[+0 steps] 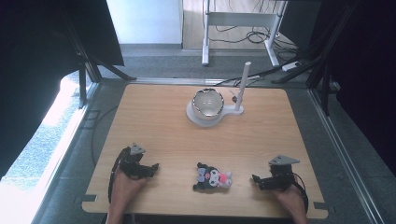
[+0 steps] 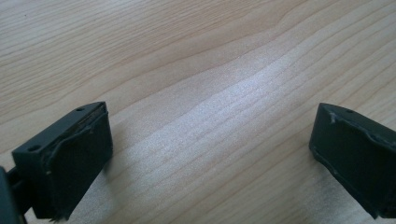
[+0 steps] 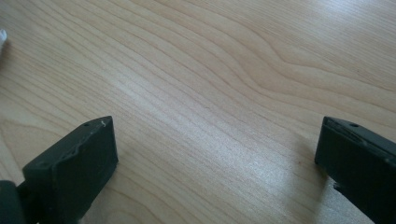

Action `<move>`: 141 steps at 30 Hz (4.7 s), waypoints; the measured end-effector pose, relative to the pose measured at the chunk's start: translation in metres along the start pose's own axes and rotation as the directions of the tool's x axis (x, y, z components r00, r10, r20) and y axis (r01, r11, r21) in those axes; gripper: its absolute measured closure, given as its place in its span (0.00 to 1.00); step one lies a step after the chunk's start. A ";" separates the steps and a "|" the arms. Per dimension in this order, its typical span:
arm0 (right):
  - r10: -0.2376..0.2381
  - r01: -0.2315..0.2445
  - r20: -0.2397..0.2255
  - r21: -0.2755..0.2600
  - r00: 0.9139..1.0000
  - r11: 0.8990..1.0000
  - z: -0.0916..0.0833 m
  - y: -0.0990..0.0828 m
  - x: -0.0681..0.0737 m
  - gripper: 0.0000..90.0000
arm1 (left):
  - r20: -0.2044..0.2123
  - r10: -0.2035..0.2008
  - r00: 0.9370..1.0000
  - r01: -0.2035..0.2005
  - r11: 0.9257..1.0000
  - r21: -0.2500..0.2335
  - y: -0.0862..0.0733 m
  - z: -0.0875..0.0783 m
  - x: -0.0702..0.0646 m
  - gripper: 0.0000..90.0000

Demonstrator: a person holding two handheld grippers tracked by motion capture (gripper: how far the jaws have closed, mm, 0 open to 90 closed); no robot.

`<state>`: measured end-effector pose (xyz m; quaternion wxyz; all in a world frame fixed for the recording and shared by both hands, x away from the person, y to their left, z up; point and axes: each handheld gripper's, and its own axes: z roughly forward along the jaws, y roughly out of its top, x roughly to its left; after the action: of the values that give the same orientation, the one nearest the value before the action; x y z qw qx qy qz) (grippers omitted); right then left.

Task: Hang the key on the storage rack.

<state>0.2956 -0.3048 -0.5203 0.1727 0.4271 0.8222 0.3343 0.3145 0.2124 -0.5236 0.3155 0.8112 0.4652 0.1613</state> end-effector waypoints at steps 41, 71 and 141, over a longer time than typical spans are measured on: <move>-0.130 0.137 -0.079 0.092 0.988 0.986 -0.009 0.023 0.006 0.00 | -0.005 -0.005 1.000 0.005 1.000 0.000 0.001 0.001 0.000 0.00; -0.346 0.417 -0.263 0.301 0.901 0.857 0.002 0.072 0.047 0.02 | -0.006 -0.005 1.000 0.005 1.000 0.000 0.001 0.001 0.000 0.00; -0.524 0.714 -0.494 0.380 0.694 0.588 0.037 0.138 0.132 0.51 | -0.014 -0.016 1.000 0.016 1.000 -0.006 0.000 -0.001 0.001 0.02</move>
<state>0.3219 -0.1252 -0.4500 0.0105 0.0762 0.9947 0.0690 0.3145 0.2130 -0.5231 0.3159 0.8053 0.4735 0.1657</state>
